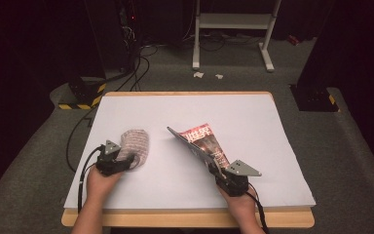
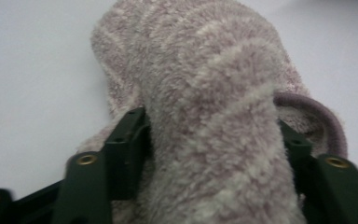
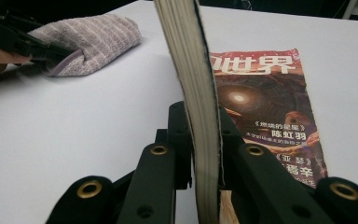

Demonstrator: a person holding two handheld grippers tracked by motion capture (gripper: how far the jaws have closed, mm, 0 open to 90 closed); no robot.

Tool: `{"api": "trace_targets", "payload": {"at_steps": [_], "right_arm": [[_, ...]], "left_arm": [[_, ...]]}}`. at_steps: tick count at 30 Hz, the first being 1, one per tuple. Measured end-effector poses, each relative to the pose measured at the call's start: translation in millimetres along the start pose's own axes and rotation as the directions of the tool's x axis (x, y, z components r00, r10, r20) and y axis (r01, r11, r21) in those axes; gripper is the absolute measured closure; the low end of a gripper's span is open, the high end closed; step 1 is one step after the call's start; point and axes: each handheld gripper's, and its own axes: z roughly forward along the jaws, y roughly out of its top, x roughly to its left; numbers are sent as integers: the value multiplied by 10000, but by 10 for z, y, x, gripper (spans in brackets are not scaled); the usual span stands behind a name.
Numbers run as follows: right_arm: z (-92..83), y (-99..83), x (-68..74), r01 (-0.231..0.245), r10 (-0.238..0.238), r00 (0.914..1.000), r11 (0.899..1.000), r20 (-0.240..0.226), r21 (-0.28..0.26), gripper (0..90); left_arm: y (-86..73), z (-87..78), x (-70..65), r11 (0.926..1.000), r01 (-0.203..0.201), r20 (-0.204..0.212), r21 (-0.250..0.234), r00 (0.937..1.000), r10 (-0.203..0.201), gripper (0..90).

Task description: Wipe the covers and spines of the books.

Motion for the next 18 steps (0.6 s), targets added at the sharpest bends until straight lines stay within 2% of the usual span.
{"api": "trace_targets", "payload": {"at_steps": [3,5,8,10,15,18], "right_arm": [[5,-5,5,32,-32,10000,10000,-13,28,820],[5,-7,6,54,-54,10000,10000,-19,35,820],[1,-11,-1,5,-5,10000,10000,-45,36,820],[-4,-13,-4,11,-11,10000,10000,-58,44,819],[-29,-24,-14,-18,18,10000,10000,-72,38,814],[-40,-18,-29,-34,34,9999,10000,-103,1,815]], "left_arm": [[-10,-18,16,10000,41,-87,-76,10000,-41,526],[-15,-28,34,9997,165,-3,-151,9999,-165,572],[-14,-53,73,9974,608,395,-381,9975,-593,620],[-9,-75,77,9953,758,731,-594,9948,-714,633],[18,-120,-16,9929,617,1276,-1020,9906,-485,641],[45,-154,-57,9913,556,1466,-1191,9885,-378,643]]}}
